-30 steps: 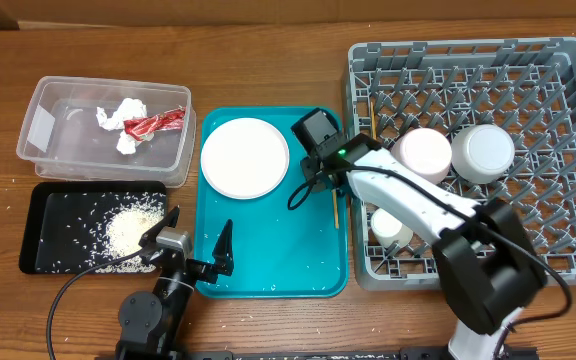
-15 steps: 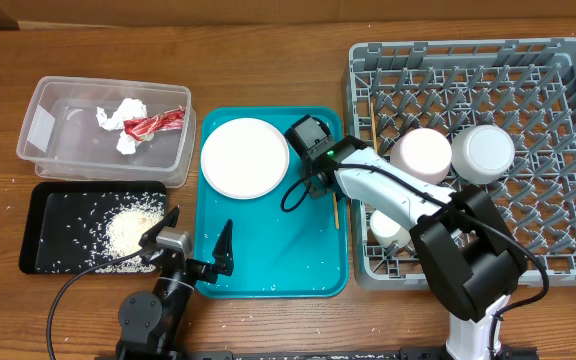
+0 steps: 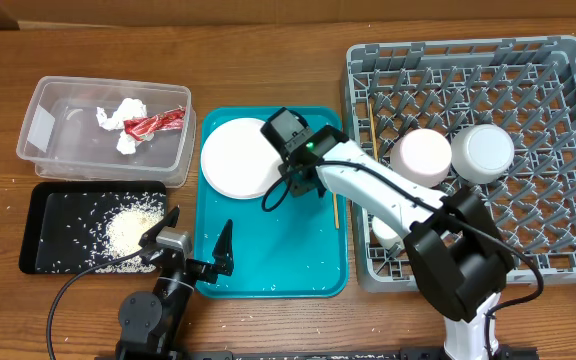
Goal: Sort waste into correct bins and load items into the dishwasher
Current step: 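Return the right gripper to the teal tray and grasp the second chopstick, then place the second chopstick into the dish rack with the right gripper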
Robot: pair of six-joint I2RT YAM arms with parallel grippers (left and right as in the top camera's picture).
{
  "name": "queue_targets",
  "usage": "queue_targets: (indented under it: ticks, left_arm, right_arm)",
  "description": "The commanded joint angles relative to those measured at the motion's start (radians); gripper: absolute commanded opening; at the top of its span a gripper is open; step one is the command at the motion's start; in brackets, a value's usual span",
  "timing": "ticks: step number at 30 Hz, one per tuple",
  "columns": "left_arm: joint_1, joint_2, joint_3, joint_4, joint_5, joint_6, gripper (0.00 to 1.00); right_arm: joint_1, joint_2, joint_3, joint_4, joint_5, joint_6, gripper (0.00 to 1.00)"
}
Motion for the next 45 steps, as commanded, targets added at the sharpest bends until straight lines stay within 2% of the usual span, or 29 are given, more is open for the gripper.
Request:
queue_targets:
  ticks: [1, 12, 18, 21, 28, 35, 36, 37, 45]
  left_arm:
    - [-0.01, -0.008, -0.007, 0.003, 0.002, 0.018, 1.0]
    - [-0.01, -0.008, -0.007, 0.003, 0.002, 0.018, 1.0]
    - [-0.01, -0.008, -0.007, 0.003, 0.002, 0.018, 1.0]
    - [-0.01, -0.008, -0.007, 0.003, 0.002, 0.018, 1.0]
    - [-0.01, -0.008, -0.007, 0.003, 0.002, 0.018, 1.0]
    - [-0.01, -0.008, -0.007, 0.003, 0.002, 0.018, 1.0]
    - [-0.01, -0.008, -0.007, 0.003, 0.002, 0.018, 1.0]
    - [-0.01, -0.008, -0.007, 0.003, 0.002, 0.018, 1.0]
    - [-0.01, -0.008, -0.007, 0.003, 0.002, 0.018, 1.0]
  right_arm:
    - [-0.003, -0.016, 0.0, 0.011, -0.014, -0.002, 0.39]
    - [-0.133, -0.009, -0.141, 0.165, -0.089, -0.007, 0.41]
    - [-0.126, 0.016, -0.142, 0.158, -0.097, -0.007, 0.37]
    - [-0.116, 0.048, -0.143, 0.146, -0.077, -0.003, 0.42]
    - [-0.115, 0.06, -0.135, 0.124, 0.029, -0.003, 0.44]
    - [-0.101, 0.059, -0.135, 0.084, -0.166, -0.033, 0.17]
    - [-0.087, 0.058, -0.128, 0.068, -0.166, -0.029, 0.08]
    - [-0.078, 0.056, -0.113, 0.05, -0.167, -0.021, 0.04]
    - [-0.075, -0.041, 0.096, -0.096, -0.172, 0.121, 0.04]
